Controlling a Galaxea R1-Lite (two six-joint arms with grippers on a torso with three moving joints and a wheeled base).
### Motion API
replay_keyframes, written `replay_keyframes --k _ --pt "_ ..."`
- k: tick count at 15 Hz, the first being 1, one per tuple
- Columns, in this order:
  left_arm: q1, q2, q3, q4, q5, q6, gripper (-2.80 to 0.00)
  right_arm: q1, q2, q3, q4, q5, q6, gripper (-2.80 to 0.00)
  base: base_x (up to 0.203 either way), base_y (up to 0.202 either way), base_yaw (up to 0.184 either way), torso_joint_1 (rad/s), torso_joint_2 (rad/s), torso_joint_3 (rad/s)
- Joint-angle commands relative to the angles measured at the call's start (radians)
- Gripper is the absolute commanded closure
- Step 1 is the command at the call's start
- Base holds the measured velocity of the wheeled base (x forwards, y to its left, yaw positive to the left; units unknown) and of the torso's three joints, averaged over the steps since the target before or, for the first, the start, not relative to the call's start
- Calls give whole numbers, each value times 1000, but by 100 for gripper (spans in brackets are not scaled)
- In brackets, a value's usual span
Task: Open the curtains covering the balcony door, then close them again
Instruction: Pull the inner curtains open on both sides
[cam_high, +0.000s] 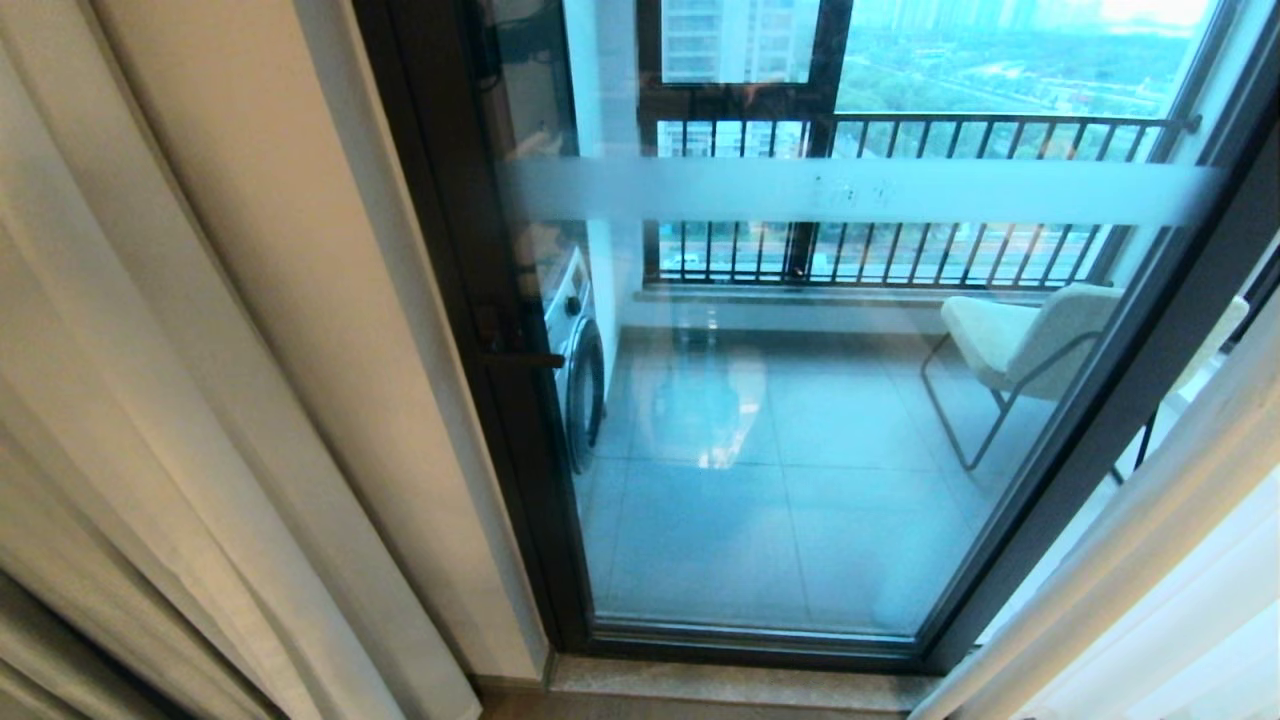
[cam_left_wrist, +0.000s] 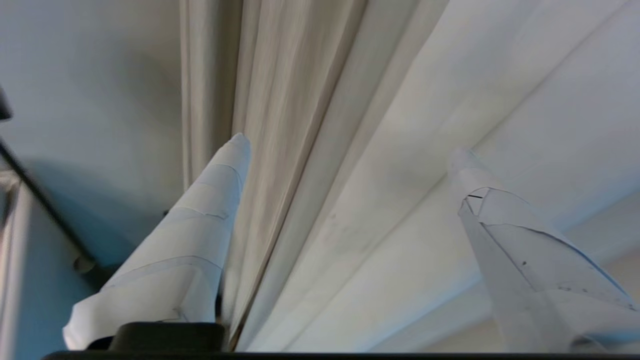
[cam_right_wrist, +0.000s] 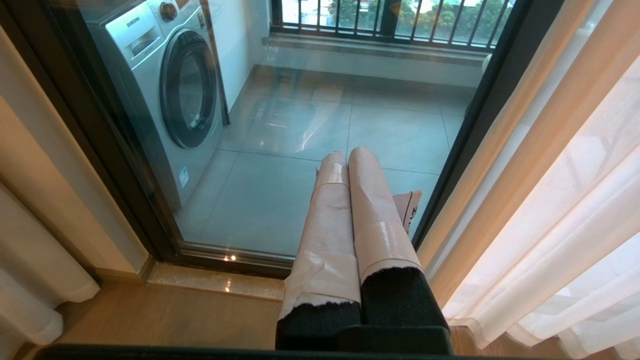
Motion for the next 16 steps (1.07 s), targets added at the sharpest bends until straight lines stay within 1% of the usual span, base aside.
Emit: replay_keyframes --k 1,3,5,8,11,12,13,16 --pt "-45 -85 84 -1 23 -4 -280 1 0 0 0 1 -1 0 0 0 0 0 0 0" --pt "-83 -147 171 -1 28 -3 -280 1 0 0 0 1 -1 0 0 0 0 0 0 0" --pt "-103 -197 241 -1 28 -1 -280 -1 0 0 0 1 -1 0 0 0 0 0 0 0" --pt "-109 -265 331 -1 17 1 -280 1 0 0 0 1 -1 0 0 0 0 0 0 0" --pt "-145 -322 388 0 22 2 -280 1 0 0 0 1 -1 0 0 0 0 0 0 0" --pt "-147 -337 401 -1 24 2 -256 1 0 0 0 1 -1 0 0 0 0 0 0 0" --pt "-146 -350 413 -1 26 2 0 1 0 0 0 1 -1 0 0 0 0 0 0 0" --pt "-141 -391 482 -1 31 2 0 1 0 0 0 1 -1 0 0 0 0 0 0 0"
